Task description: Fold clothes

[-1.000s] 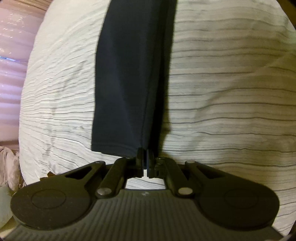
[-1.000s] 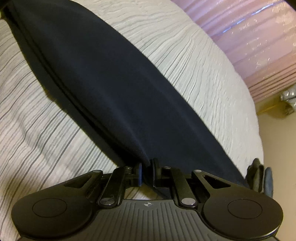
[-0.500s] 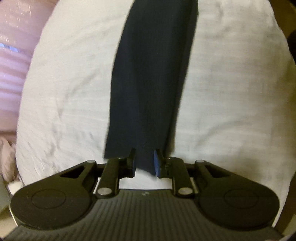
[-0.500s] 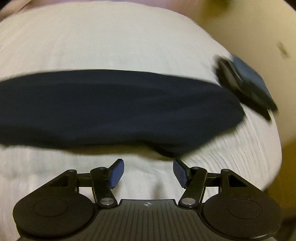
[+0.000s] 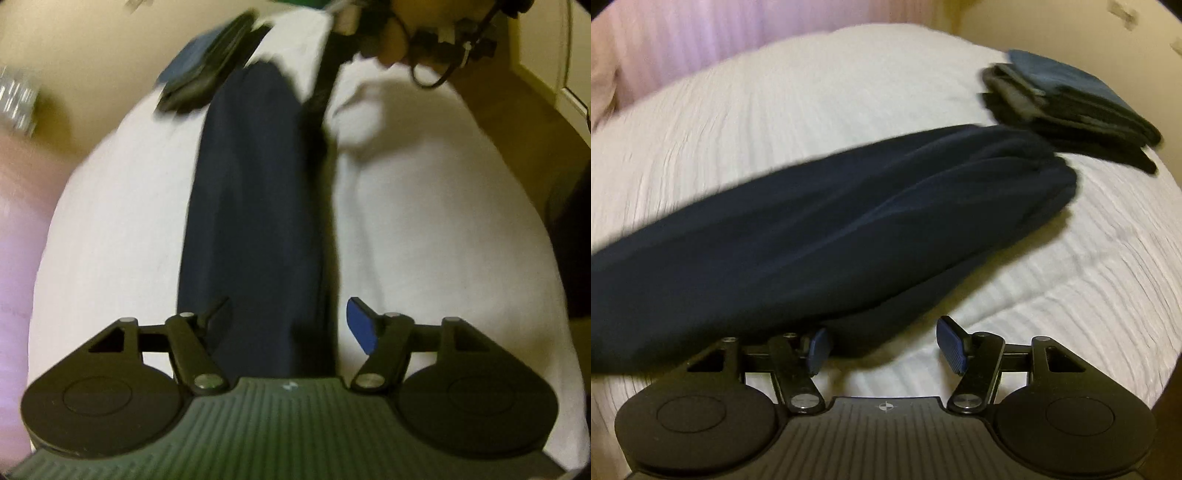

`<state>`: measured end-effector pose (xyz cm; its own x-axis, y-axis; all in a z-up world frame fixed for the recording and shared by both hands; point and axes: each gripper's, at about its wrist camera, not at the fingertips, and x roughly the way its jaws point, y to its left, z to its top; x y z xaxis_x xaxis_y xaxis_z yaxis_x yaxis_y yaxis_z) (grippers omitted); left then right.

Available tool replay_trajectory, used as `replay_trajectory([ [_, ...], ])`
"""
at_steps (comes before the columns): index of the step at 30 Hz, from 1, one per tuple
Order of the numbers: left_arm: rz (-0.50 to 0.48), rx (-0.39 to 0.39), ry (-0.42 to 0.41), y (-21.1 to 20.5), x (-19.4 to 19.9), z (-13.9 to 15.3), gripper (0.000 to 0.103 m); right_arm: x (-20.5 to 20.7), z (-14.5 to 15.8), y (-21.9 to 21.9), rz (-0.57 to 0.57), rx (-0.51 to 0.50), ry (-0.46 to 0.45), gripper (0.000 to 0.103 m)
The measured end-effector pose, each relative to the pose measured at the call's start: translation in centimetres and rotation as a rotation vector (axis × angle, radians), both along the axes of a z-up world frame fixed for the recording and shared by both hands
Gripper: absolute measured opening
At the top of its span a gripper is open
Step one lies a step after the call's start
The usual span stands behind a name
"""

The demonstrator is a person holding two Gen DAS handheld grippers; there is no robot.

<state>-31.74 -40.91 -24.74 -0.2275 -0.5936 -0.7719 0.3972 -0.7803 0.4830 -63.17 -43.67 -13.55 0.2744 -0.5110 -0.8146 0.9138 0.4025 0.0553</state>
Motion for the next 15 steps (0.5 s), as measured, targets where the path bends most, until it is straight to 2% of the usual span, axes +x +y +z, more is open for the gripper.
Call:
replay_trajectory([
  [3,-0.076,-0.016,-0.03,-3.1,-4.5,-2.2,0.064,-1.4,0.6,-0.5,0.005,0.032,-0.052,0.061],
  [5,-0.102,0.011,-0.06,-5.0,-6.0,-3.5,0.055,-1.8,0.7,0.1,0.018,0.036,-0.06,0.061],
  [7,-0.094,0.049,-0.061,-6.8,-6.3,-3.9,0.017,-2.2,0.7,0.7,0.012,0.046,-0.072,0.061],
  [10,0.032,0.168,0.062,-10.1,-5.3,-1.9,0.007,-2.4,0.3,1.9,-0.019,0.063,-0.1,0.063],
  [11,0.083,0.218,0.11,-11.3,-4.5,-1.3,0.007,-2.4,0.1,2.4,-0.03,0.069,-0.11,0.07],
  [12,0.141,0.279,0.165,-12.7,-3.6,-0.8,0.007,-2.5,-0.1,2.8,-0.04,0.075,-0.12,0.085],
  [13,0.2,0.34,0.225,-14.0,-2.7,-0.5,0.006,-2.4,-0.2,3.0,-0.05,0.078,-0.132,0.091],
  [15,0.305,0.435,0.328,-16.5,-0.9,0.1,0.006,-1.6,-0.4,3.1,-0.05,0.073,-0.17,0.092],
])
